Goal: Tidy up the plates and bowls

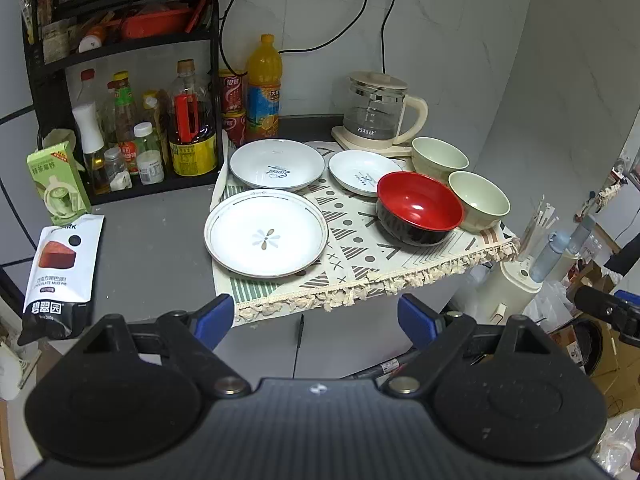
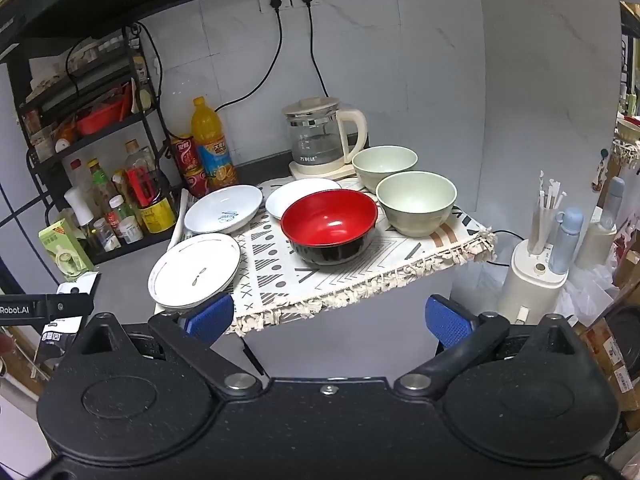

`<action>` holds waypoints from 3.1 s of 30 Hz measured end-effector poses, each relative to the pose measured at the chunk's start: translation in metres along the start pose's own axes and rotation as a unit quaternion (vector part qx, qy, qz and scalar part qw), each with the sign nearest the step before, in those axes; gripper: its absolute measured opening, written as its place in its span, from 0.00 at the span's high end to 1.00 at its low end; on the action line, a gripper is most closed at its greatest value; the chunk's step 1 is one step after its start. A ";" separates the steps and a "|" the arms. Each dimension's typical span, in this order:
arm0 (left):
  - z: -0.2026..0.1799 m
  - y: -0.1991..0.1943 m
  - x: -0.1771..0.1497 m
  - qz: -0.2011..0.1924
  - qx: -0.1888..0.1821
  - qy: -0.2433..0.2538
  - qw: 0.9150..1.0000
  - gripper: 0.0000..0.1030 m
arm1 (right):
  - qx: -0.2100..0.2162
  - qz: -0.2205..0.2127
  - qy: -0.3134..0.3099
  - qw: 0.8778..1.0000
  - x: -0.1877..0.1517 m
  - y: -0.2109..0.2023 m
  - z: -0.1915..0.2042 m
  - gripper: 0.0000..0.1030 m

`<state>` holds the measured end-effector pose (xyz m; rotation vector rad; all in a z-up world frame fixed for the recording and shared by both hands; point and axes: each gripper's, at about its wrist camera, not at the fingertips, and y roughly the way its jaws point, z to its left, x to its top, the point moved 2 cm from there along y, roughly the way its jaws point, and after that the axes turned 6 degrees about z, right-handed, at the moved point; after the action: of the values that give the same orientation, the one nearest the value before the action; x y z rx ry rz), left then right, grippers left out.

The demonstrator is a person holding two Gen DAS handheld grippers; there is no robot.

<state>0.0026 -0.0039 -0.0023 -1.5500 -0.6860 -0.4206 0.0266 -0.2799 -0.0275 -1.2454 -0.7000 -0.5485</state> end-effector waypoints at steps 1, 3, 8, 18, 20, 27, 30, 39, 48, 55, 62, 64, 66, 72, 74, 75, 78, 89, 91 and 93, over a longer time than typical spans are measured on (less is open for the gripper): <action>0.000 0.000 0.000 0.000 -0.001 -0.001 1.000 0.15 | 0.000 0.001 0.001 1.000 0.000 0.001 0.000 0.00; -0.001 -0.002 -0.001 -0.002 0.003 0.001 1.000 0.15 | 0.001 0.001 0.001 1.000 0.000 0.001 -0.002 0.00; -0.005 -0.004 0.001 -0.008 0.007 -0.001 1.000 0.15 | 0.010 0.005 0.000 1.000 0.000 0.004 -0.001 0.00; -0.010 -0.003 0.003 -0.008 0.008 -0.008 1.000 0.15 | 0.014 0.004 -0.013 1.000 0.000 0.007 -0.001 0.00; -0.011 -0.003 0.003 -0.008 0.008 -0.011 1.000 0.15 | 0.010 0.003 -0.017 1.000 0.000 0.007 -0.002 0.00; -0.015 -0.004 0.006 -0.009 0.012 -0.006 1.000 0.15 | 0.014 0.006 -0.008 1.000 0.002 0.009 -0.006 0.00; -0.015 -0.003 0.006 -0.008 0.011 -0.009 1.000 0.15 | 0.012 0.007 -0.003 1.000 0.002 0.010 -0.007 0.00; -0.015 -0.002 0.007 -0.006 0.012 -0.011 1.000 0.15 | 0.013 0.005 -0.002 1.000 0.004 0.011 -0.008 0.00; -0.015 0.003 0.008 -0.004 0.013 -0.016 1.000 0.15 | 0.014 0.008 -0.006 1.000 0.003 0.013 -0.009 0.00; -0.016 0.002 0.009 -0.009 0.014 -0.022 1.000 0.15 | 0.017 0.008 -0.004 1.000 0.006 0.016 -0.010 0.00; -0.015 0.007 0.011 -0.009 0.017 -0.026 0.999 0.15 | 0.019 0.006 -0.007 1.000 0.004 0.018 -0.010 0.00; -0.016 0.012 0.013 -0.006 0.013 -0.027 1.000 0.15 | 0.016 0.003 -0.009 1.000 0.005 0.020 -0.013 0.00; -0.019 0.020 0.015 -0.002 0.008 -0.028 1.000 0.15 | 0.018 0.003 -0.006 1.000 0.006 0.023 -0.018 0.00; -0.032 0.048 0.027 0.006 -0.009 -0.027 1.000 0.15 | 0.015 0.003 -0.001 1.000 0.016 0.038 -0.037 0.00; -0.037 0.060 0.033 0.010 -0.009 -0.027 1.000 0.16 | 0.011 0.007 0.002 1.000 0.019 0.045 -0.042 0.00; -0.038 0.065 0.036 0.013 -0.010 -0.029 0.999 0.16 | 0.010 0.009 0.003 1.000 0.022 0.050 -0.045 0.00; -0.042 0.084 0.047 0.020 -0.016 -0.036 0.999 0.16 | 0.009 0.019 0.002 1.000 0.028 0.066 -0.050 0.00; -0.061 0.152 0.105 0.027 -0.031 -0.024 0.999 0.18 | -0.005 0.049 0.013 0.999 0.069 0.137 -0.065 0.01; -0.065 0.167 0.115 0.034 -0.038 -0.023 0.998 0.18 | -0.010 0.053 0.023 0.998 0.077 0.149 -0.071 0.01; -0.070 0.182 0.126 0.040 -0.045 -0.019 0.998 0.18 | -0.016 0.057 0.030 0.998 0.084 0.161 -0.076 0.01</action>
<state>0.2249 -0.0501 -0.0533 -1.6682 -0.6402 -0.3673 0.2120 -0.3149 -0.0836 -1.2853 -0.5681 -0.5026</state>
